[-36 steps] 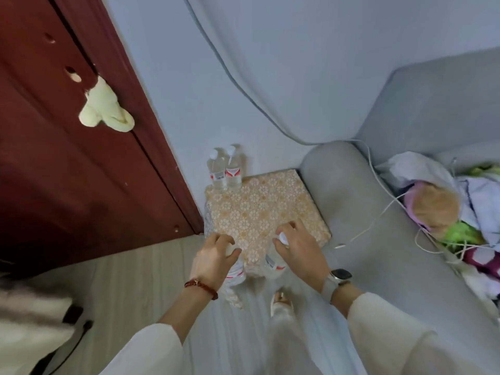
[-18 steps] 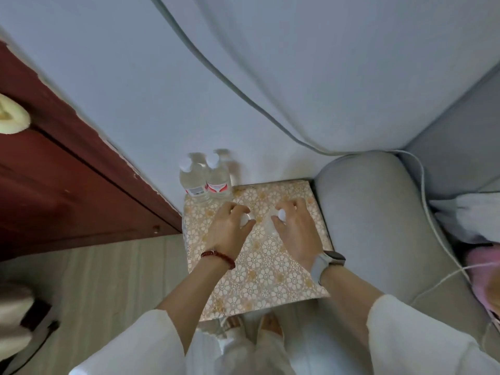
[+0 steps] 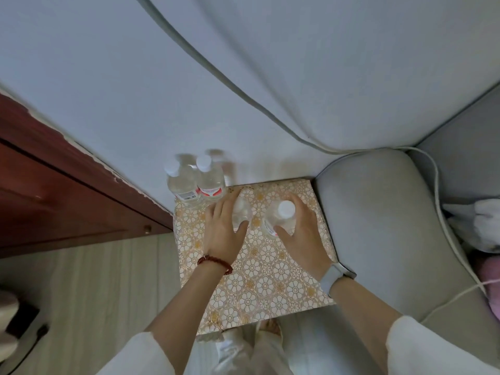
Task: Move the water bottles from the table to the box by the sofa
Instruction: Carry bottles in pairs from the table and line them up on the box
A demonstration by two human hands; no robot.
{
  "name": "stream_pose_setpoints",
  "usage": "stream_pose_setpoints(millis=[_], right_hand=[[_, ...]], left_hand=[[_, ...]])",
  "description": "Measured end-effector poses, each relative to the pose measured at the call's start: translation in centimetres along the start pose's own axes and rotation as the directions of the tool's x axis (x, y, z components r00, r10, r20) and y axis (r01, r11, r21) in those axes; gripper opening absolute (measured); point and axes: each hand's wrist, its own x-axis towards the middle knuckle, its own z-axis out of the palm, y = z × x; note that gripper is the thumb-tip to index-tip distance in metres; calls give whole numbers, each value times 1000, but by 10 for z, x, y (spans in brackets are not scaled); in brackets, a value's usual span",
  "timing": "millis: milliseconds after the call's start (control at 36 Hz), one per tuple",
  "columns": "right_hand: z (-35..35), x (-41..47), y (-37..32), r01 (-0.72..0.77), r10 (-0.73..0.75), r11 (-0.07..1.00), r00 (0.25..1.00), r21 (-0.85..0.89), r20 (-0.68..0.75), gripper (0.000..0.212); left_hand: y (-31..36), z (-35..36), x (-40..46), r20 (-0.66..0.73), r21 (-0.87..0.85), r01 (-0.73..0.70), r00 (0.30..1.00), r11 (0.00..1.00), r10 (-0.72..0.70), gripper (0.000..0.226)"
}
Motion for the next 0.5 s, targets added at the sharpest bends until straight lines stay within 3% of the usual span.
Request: stream_pose_setpoints(millis=[222,333,500], right_hand=[[22,6,22,-96,90,989,995,115,50,80],[25,11,28,-108,106,986,994,127,25,81],[26,22,24,-72,82,991,993,116,-82,70]], left_hand=[[-12,13,2,83,-172,200,979,965,-188,91],[-19,22,6,121,-222,298,953,928,-277,88],[-19,29,21,67,-195,280,960,940,-272,82]])
